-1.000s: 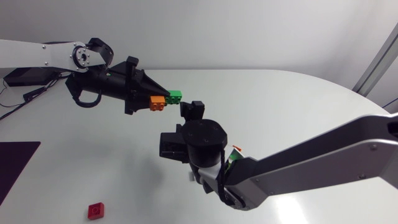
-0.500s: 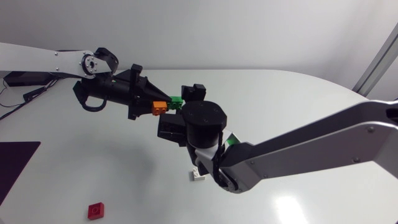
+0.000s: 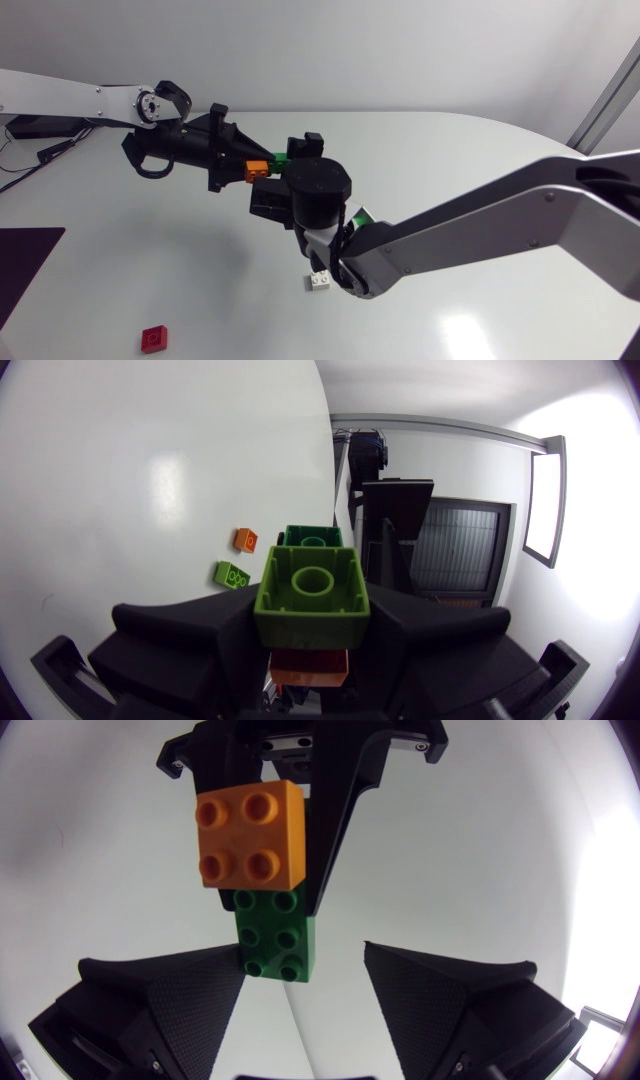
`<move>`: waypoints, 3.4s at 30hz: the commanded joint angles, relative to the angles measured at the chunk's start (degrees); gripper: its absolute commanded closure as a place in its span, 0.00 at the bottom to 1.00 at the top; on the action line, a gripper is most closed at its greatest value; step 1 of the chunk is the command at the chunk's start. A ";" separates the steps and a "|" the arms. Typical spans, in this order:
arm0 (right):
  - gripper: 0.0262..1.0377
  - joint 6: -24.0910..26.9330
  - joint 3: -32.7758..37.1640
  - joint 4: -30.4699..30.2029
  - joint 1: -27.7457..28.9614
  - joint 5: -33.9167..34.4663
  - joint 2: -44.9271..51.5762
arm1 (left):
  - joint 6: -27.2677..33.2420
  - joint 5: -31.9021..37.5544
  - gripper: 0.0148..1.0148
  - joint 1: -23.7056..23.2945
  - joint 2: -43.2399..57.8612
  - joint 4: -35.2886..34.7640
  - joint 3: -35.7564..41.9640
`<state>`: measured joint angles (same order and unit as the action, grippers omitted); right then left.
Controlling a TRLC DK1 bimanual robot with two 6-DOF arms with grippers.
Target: Separate the duplo bricks
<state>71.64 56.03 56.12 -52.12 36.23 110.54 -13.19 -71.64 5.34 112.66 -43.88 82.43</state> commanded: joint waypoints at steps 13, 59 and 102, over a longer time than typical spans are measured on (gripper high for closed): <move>0.77 1.49 3.12 1.71 0.09 -0.90 3.01 | -2.10 -1.84 0.76 -0.33 3.53 0.02 3.26; 0.78 -25.93 20.61 -74.49 8.08 -25.77 -13.33 | 59.33 18.90 0.03 -9.74 -9.30 -15.45 10.99; 0.78 -30.06 36.52 -111.14 6.68 -52.93 -2.61 | 100.29 14.86 0.10 2.30 -20.90 -15.27 -15.90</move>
<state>42.81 91.77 -54.13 -44.75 -16.34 106.34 85.69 -56.58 6.85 90.08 -59.13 67.70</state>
